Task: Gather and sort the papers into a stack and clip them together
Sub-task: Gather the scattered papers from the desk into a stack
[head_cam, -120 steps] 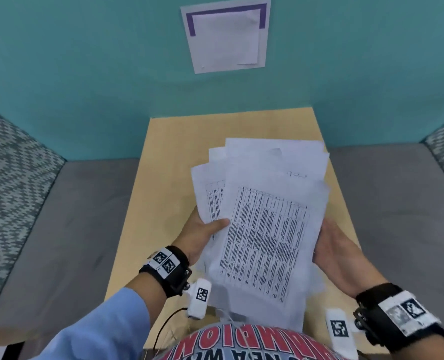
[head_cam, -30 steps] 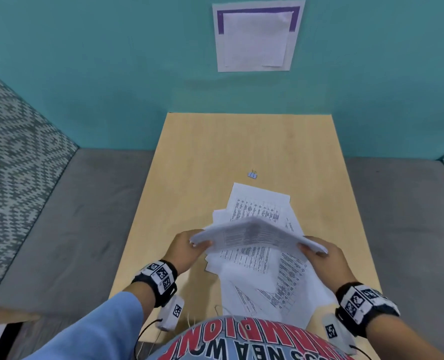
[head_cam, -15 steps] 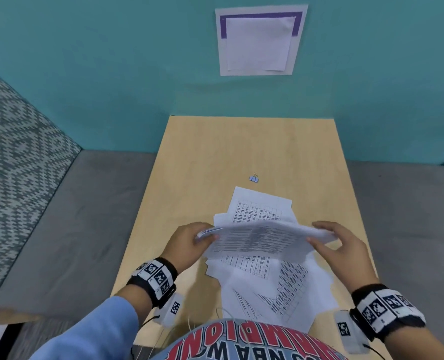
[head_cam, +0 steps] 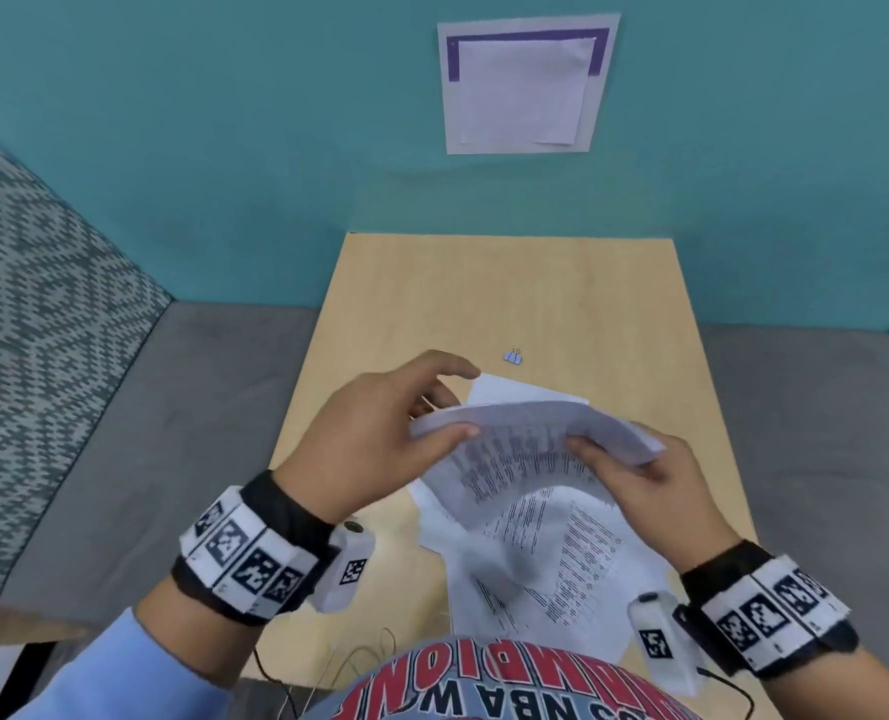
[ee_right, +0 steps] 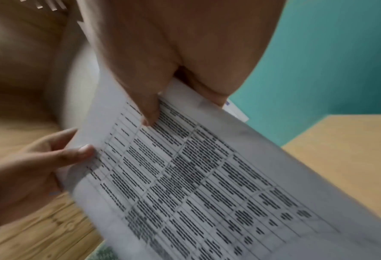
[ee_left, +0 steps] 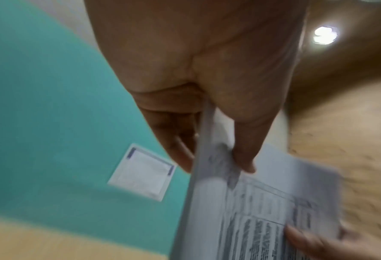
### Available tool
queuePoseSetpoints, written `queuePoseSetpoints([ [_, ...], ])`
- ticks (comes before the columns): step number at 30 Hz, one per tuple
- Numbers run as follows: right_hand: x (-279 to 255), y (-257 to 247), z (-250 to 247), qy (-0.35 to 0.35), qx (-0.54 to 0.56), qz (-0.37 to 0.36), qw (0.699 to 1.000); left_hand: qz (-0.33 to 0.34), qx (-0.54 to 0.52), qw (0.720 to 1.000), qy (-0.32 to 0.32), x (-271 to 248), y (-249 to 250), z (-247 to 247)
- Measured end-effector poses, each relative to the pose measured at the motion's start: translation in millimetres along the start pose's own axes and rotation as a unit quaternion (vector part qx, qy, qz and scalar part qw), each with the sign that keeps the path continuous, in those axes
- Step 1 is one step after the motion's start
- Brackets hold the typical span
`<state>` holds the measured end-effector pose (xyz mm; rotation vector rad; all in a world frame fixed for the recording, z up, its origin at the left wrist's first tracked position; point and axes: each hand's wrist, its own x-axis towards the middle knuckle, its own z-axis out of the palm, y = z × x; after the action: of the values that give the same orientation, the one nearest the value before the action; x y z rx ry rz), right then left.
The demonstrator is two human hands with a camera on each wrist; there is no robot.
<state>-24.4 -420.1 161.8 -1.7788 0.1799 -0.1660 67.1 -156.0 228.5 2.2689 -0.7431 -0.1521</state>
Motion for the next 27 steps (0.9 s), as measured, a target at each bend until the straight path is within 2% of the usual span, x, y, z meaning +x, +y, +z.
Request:
queuePoseSetpoints([
  [2, -3.1, 10.0, -2.0, 0.041, 0.06, 0.046, 0.996, -0.044, -0.115, 0.992, 0.029, -2.5, -14.1, 7.2],
  [3, -4.5, 17.7, -1.2, 0.039, 0.064, 0.061, 0.995, -0.071, -0.167, 0.983, 0.027, -3.8, -24.0, 19.4],
  [6, -9.8, 49.3, 7.7, 0.004, 0.027, 0.118, 0.993, -0.14, -0.256, 0.956, -0.03, -10.3, -63.6, 73.6],
  [9, -8.8, 74.0, 15.3, 0.015, -0.001, 0.19, 0.982, -0.148, -0.233, 0.96, -0.043, -14.6, -88.7, 113.9],
  [11, -2.4, 81.7, 15.0, 0.038, 0.002, 0.205, 0.978, -0.16, -0.229, 0.96, -0.006, -11.4, -89.8, 122.7],
  [14, 7.2, 74.0, 10.7, 0.05, 0.043, 0.192, 0.979, -0.2, -0.271, 0.94, 0.058, -4.4, -83.0, 118.5],
  [15, 10.2, 67.6, 10.5, 0.046, 0.078, 0.179, 0.98, -0.214, -0.276, 0.935, 0.053, -2.4, -80.7, 114.3],
  [17, 16.5, 59.7, 12.8, 0.037, 0.155, 0.17, 0.972, -0.241, -0.279, 0.929, 0.0, -1.3, -82.2, 105.4],
  [19, 23.5, 59.2, 18.1, 0.012, 0.203, 0.188, 0.961, -0.261, -0.26, 0.929, -0.045, -4.8, -89.7, 98.8],
  [21, 32.2, 65.3, 23.5, -0.024, 0.219, 0.227, 0.949, -0.27, -0.238, 0.931, -0.054, -10.0, -101.6, 92.1],
  [24, 49.7, 98.2, 27.7, -0.012, 0.137, 0.309, 0.941, -0.301, -0.216, 0.929, -0.011, -23.0, -119.0, 76.5],
  [26, 58.1, 137.1, 28.3, 0.007, -0.01, 0.356, 0.934, -0.322, -0.189, 0.927, 0.032, -34.9, -134.3, 62.8],
  [27, 60.2, 158.5, 28.7, -0.008, -0.107, 0.365, 0.925, -0.332, -0.18, 0.925, 0.047, -42.0, -140.8, 55.7],
])
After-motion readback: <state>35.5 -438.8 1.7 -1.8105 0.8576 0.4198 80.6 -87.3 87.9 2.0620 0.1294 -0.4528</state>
